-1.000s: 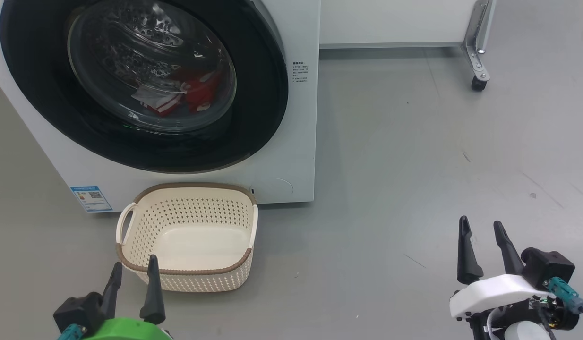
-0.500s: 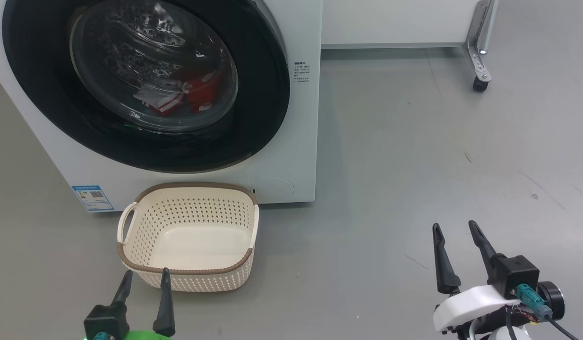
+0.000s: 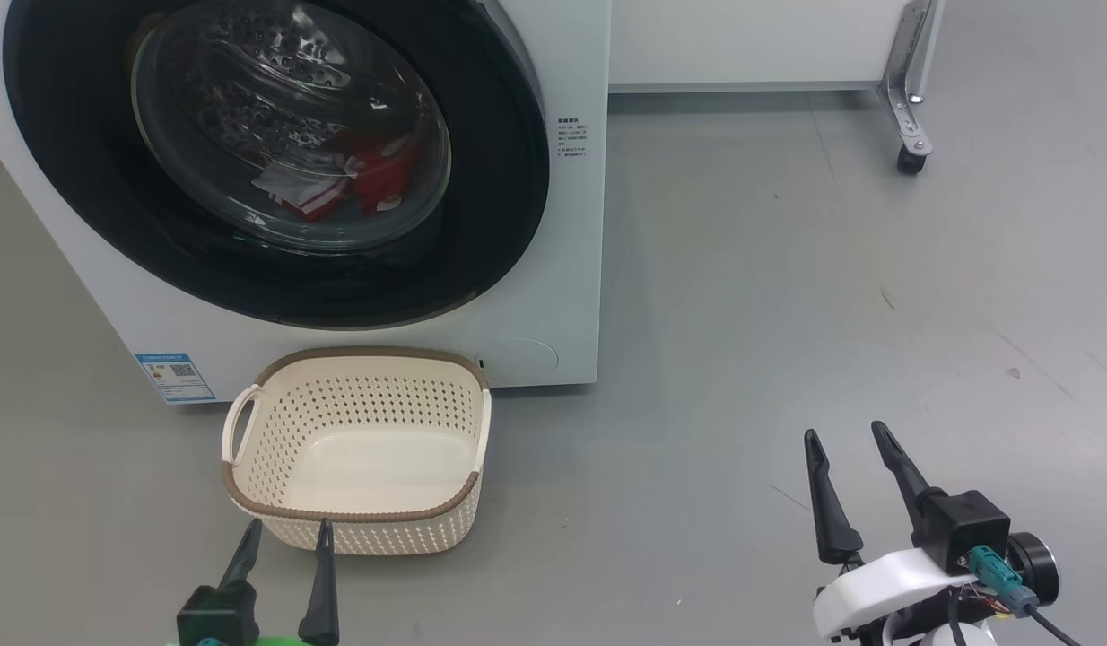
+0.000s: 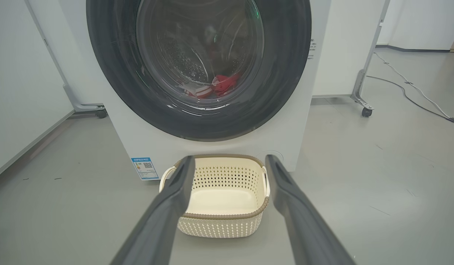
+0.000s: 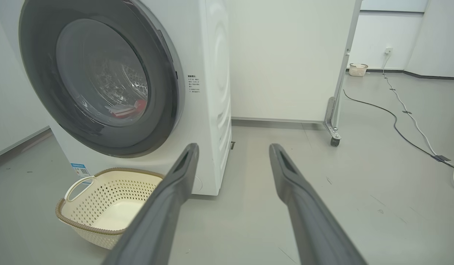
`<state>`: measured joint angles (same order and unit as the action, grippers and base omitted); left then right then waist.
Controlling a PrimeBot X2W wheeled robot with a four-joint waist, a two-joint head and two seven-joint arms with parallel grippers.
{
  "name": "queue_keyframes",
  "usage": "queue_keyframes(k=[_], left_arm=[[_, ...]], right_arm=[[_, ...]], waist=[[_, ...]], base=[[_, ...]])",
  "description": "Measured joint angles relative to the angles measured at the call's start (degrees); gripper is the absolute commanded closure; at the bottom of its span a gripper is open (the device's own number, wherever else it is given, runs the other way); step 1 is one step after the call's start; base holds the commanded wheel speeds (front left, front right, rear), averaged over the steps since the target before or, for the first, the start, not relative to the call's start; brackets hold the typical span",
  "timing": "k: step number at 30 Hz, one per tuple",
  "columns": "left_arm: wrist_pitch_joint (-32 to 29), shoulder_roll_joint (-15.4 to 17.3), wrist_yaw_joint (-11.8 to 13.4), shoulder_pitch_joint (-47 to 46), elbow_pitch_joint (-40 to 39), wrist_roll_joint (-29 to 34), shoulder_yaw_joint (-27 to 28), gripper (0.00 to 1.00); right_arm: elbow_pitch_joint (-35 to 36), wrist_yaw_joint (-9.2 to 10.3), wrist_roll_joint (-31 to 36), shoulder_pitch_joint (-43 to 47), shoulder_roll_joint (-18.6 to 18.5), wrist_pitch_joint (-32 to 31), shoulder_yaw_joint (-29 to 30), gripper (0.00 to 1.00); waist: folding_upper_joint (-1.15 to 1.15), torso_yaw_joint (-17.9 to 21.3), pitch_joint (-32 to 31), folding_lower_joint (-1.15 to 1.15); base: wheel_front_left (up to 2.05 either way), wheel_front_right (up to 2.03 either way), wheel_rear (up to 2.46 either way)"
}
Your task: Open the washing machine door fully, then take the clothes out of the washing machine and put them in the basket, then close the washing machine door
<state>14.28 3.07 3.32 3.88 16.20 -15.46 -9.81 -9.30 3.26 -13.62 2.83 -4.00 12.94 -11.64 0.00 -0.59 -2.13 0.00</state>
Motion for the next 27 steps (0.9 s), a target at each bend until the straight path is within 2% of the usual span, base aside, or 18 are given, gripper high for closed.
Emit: queue_keyframes(k=[27], left_arm=[[0.00, -0.21, 0.42, -0.12, 0.93, -0.15, 0.02, 0.00]], right_arm=[[-1.74, 0.41, -0.91, -0.04, 0.38, 0.08, 0.09, 0.00]], waist=[[0.00, 0.04, 0.13, 0.00]], base=[[0.00, 0.00, 0.00]])
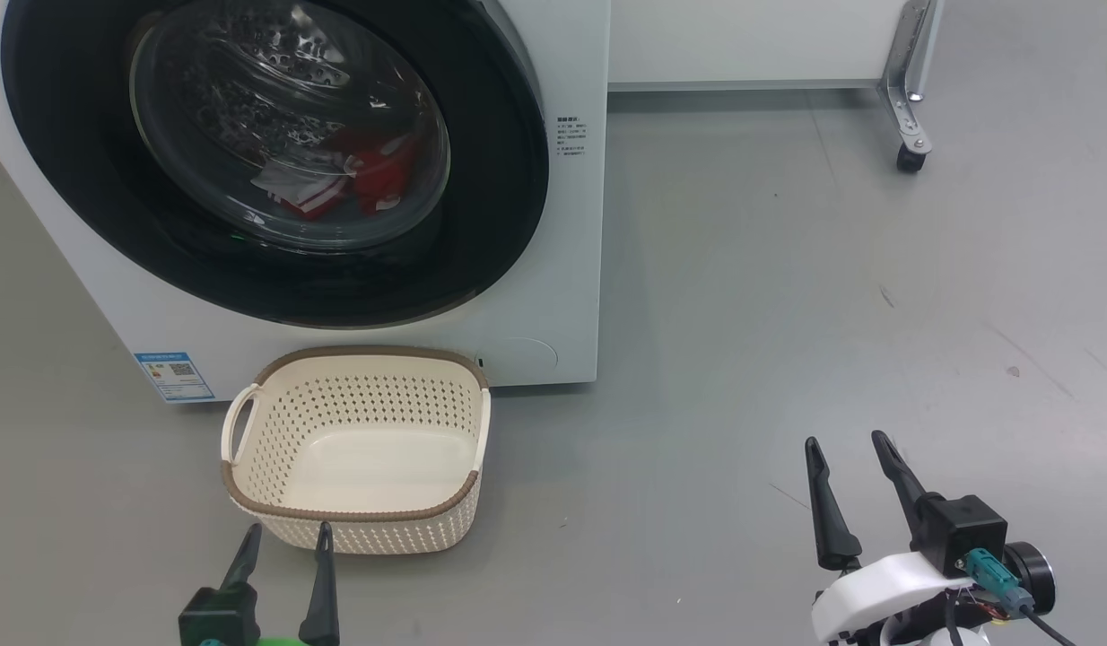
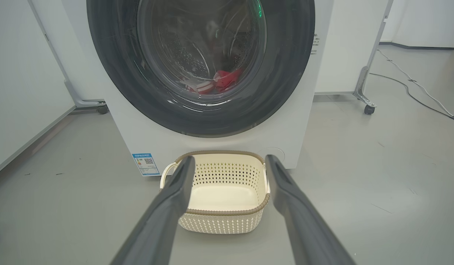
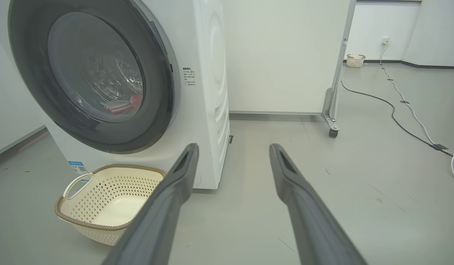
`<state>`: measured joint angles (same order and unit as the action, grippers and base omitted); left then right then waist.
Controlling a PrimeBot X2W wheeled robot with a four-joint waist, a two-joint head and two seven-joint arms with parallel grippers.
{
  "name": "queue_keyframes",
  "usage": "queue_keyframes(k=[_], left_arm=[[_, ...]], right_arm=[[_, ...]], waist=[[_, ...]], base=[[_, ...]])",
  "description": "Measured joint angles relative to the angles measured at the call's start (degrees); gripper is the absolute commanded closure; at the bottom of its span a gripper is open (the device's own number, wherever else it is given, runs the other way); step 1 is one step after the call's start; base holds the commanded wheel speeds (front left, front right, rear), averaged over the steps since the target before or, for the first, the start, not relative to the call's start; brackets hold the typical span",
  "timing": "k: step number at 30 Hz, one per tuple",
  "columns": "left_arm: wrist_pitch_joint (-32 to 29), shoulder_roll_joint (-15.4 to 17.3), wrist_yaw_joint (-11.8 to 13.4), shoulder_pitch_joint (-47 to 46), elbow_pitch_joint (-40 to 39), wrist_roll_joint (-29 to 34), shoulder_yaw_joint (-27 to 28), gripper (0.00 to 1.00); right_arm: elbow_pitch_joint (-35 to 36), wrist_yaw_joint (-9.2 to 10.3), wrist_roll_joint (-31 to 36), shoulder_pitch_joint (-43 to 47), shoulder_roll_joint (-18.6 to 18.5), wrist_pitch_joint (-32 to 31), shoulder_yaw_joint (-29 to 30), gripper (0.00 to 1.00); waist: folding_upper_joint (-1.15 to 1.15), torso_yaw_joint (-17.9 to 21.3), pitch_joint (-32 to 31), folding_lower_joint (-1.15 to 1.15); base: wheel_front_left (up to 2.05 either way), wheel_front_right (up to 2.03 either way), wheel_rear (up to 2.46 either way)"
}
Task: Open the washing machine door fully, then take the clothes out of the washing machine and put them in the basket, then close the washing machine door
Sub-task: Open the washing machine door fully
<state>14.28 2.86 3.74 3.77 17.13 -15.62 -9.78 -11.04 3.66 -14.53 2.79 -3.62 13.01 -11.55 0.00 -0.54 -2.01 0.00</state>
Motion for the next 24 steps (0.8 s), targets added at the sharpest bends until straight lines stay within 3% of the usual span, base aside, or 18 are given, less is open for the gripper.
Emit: queue_keyframes(k=[24], left_arm=[[0.00, -0.10, 0.00, -0.03, 0.26, -0.08, 0.00, 0.00]], right_arm=[[-0.62, 0.03, 0.01, -0.08, 0.03, 0.51, -0.01, 0.00]], waist=[[0.00, -0.17, 0.30, 0.00]], base=[[0.00, 0.00, 0.00]])
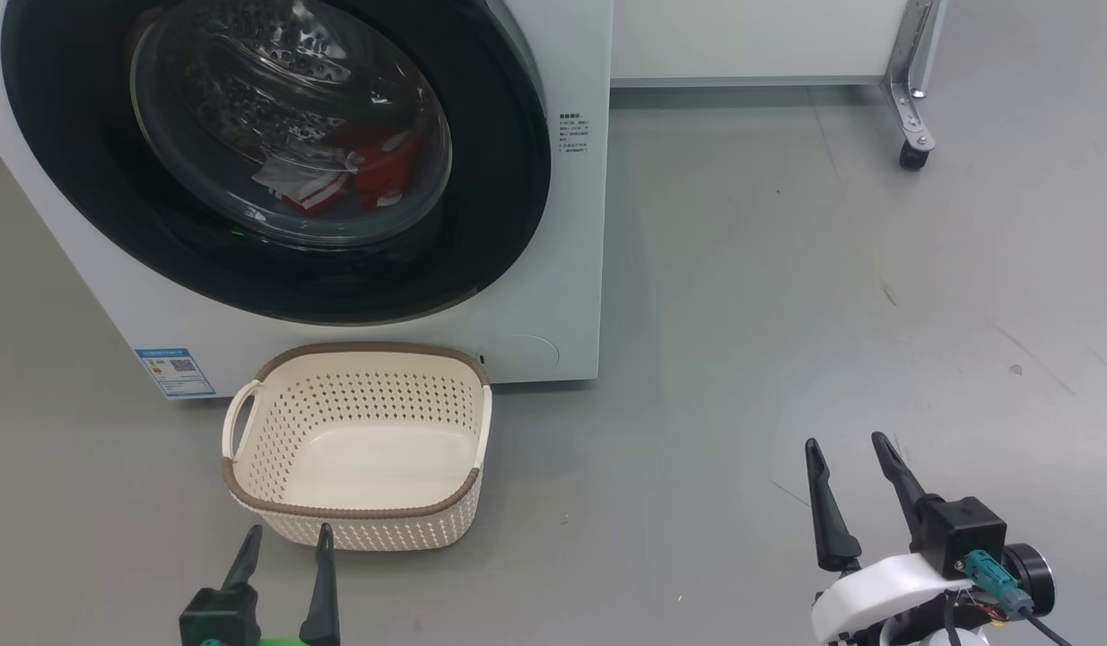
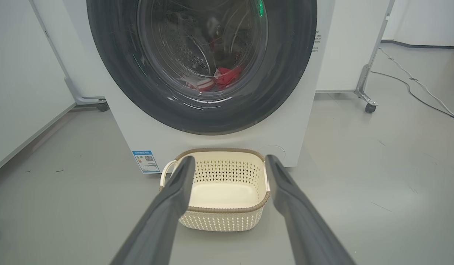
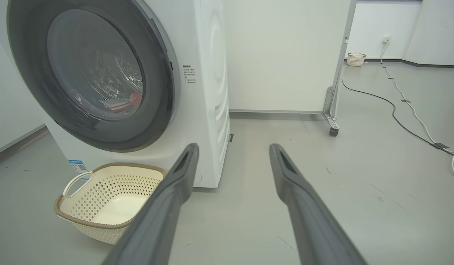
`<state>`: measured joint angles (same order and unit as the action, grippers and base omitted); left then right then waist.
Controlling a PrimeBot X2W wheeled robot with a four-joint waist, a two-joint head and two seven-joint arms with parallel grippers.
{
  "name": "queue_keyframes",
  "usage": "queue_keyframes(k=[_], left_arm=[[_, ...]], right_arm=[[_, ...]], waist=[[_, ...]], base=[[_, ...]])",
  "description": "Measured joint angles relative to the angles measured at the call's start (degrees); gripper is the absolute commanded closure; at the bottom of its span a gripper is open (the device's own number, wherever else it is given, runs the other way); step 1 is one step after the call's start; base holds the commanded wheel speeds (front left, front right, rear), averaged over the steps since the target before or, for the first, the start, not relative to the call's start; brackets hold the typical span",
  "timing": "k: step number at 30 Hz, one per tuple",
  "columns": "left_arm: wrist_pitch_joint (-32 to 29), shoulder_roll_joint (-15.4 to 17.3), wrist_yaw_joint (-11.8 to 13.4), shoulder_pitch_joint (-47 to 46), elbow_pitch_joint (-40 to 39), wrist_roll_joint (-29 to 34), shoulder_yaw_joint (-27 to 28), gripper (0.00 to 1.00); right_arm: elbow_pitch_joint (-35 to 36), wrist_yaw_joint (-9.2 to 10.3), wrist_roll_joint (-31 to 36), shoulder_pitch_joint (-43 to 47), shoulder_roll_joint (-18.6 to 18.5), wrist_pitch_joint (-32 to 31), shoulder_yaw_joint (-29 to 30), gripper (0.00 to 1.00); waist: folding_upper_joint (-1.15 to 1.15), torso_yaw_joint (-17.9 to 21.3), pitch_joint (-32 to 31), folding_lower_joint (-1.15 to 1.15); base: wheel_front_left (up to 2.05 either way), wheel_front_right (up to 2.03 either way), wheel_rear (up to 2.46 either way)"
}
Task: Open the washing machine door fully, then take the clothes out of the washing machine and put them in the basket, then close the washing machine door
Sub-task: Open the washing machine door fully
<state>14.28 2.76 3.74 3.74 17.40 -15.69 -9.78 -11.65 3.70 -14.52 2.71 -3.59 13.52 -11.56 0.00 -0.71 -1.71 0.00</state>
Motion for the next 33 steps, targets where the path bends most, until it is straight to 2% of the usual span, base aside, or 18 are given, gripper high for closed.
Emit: queue_keyframes(k=[2, 3, 4, 5, 12, 24, 33], left_arm=[[0.00, 0.00, 0.00, -0.01, 0.00, 0.00, 0.00, 0.00], [0.00, 0.00, 0.00, -0.02, 0.00, 0.00, -0.01, 0.00], [0.00, 0.00, 0.00, -0.02, 0.00, 0.00, -0.02, 0.00], [0.00, 0.00, -0.01, -0.04, 0.00, 0.00, -0.12, 0.00], [0.00, -0.04, -0.01, -0.28, -0.22, 0.01, -1.03, 0.00], [0.00, -0.11, -1.03, -4.69, -2.56, 0.16, -3.25, 0.00], [0.00, -0.23, -1.60, -8.10, -3.45, 0.18, -4.04, 0.00]], right_arm=[[0.00, 0.00, 0.00, -0.01, 0.01, 0.00, -0.01, 0.00], [0.00, 0.00, 0.00, -0.01, 0.01, 0.00, -0.01, 0.25], [0.00, 0.00, 0.00, -0.01, 0.01, 0.00, 0.00, 0.65], [0.00, 0.00, 0.00, -0.01, 0.01, 0.00, 0.03, 1.00], [1.09, 0.41, -0.01, -0.48, 0.01, 0.19, 0.58, 1.00], [2.82, -1.13, -3.75, -7.94, -0.13, 0.41, 3.53, 1.00], [4.20, -2.65, -2.03, -18.44, -3.85, -1.71, 3.19, 1.00]], waist=[[0.00, -0.01, 0.05, 0.00], [0.00, -0.03, 0.08, 0.00], [0.00, -0.05, 0.12, 0.00], [0.00, -0.08, 0.18, 0.00], [0.00, -0.76, 1.52, 0.00], [0.00, -2.85, 7.53, 0.00], [0.00, -5.13, 13.05, 0.00]], base=[[0.00, 0.00, 0.00], [0.00, 0.00, 0.00], [0.00, 0.00, 0.00], [0.00, 0.00, 0.00], [0.00, 0.00, 0.00], [0.00, 0.00, 0.00], [0.00, 0.00, 0.00]])
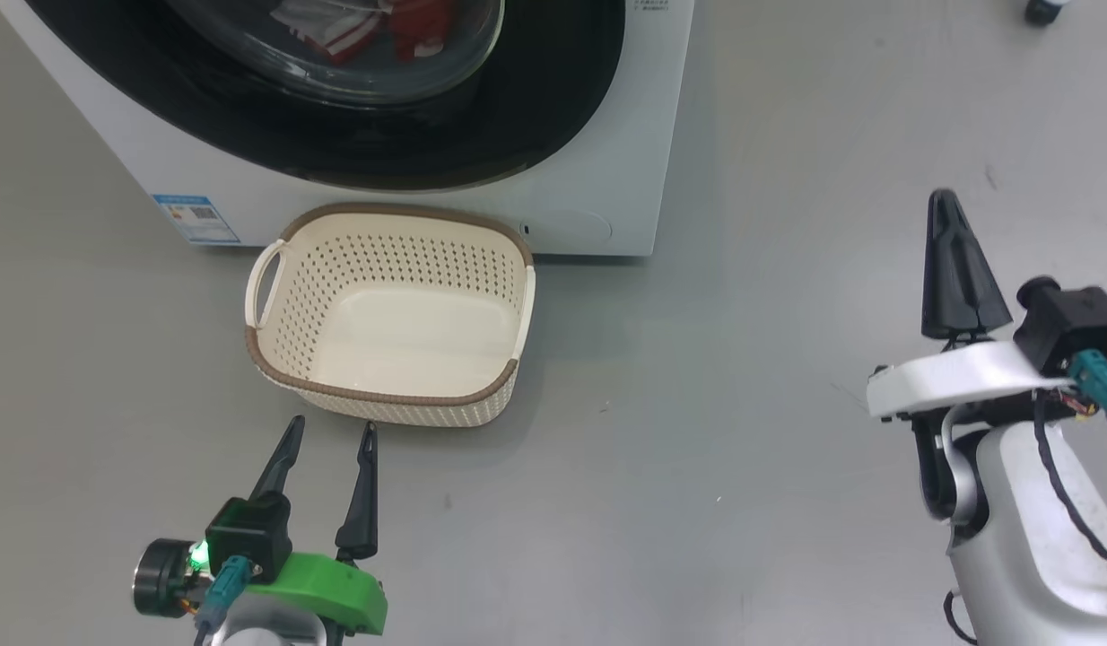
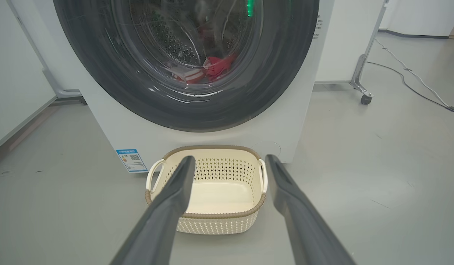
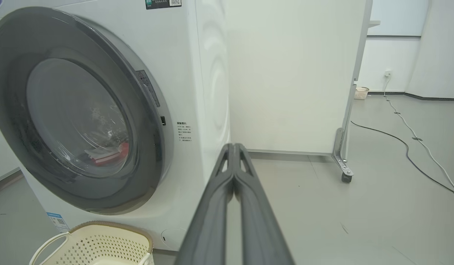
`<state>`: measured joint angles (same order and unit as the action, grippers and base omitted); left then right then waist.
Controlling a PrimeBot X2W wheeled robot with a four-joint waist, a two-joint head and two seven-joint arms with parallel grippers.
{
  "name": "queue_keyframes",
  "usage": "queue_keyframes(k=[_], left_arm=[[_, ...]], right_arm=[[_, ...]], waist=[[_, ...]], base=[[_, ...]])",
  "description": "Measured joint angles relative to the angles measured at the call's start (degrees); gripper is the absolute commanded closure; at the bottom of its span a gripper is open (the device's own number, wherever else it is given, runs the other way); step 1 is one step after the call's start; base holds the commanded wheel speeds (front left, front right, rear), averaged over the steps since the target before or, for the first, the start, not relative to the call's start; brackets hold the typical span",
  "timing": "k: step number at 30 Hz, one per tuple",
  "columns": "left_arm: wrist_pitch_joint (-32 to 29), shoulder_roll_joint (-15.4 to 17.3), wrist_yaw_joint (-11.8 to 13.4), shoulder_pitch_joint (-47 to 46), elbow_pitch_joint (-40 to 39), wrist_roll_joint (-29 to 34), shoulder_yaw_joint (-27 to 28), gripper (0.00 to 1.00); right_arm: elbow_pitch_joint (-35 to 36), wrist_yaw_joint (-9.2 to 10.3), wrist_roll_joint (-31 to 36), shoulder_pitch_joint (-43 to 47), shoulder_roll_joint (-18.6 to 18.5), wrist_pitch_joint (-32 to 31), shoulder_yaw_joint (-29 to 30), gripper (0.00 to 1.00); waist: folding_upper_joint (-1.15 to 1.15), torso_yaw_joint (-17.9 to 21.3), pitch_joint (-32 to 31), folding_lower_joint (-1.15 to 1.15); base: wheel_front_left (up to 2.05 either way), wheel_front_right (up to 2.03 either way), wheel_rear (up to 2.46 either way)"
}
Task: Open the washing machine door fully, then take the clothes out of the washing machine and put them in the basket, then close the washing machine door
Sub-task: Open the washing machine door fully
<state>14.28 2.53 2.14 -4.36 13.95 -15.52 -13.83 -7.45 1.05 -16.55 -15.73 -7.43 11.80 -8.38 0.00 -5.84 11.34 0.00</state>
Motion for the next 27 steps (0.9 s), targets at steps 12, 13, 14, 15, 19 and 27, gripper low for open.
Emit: queue_keyframes(k=[12, 13, 14, 15, 19, 27], left_arm=[[0.00, -0.16, -0.87, -4.21, -0.37, -1.22, -1.87, 0.00], [0.00, -0.18, -0.87, -4.41, -0.37, -1.53, -1.92, 0.00], [0.00, -0.18, -0.87, -4.66, -0.36, -1.80, -1.98, 0.00], [0.00, -0.19, -0.87, -5.07, -0.37, -2.22, -2.09, 0.00], [0.00, -0.25, -0.91, -6.59, -0.43, -3.14, -2.78, 0.00], [0.01, -0.42, -0.91, -9.02, -0.49, -4.34, -3.27, 0.00]], right_arm=[[-0.37, -1.63, -2.72, -12.80, -2.45, -5.06, 3.14, 1.00], [-0.42, -2.03, -2.58, -14.00, -3.07, -5.60, 3.09, 1.00], [-0.43, -2.18, -2.58, -15.23, -3.55, -6.15, 3.10, 1.00], [-0.45, -2.20, -2.58, -16.51, -3.87, -6.57, 3.12, 1.00], [-0.71, -2.78, -3.33, -21.09, -4.27, -8.43, 3.76, 1.00], [-2.49, -2.94, -12.35, -29.80, -1.07, -12.59, 7.79, 1.00]], waist=[[0.00, -4.18, 7.14, 0.00], [0.00, -4.58, 7.71, 0.00], [0.00, -4.98, 8.26, 0.00], [0.00, -5.38, 8.82, 0.00], [0.00, -6.94, 10.97, 0.00], [0.00, -9.75, 14.74, 0.00]], base=[[0.00, 0.00, 0.00], [0.00, 0.00, 0.00], [0.00, 0.00, 0.00], [0.00, 0.00, 0.00], [0.00, 0.00, 0.00], [0.00, 0.00, 0.00]])
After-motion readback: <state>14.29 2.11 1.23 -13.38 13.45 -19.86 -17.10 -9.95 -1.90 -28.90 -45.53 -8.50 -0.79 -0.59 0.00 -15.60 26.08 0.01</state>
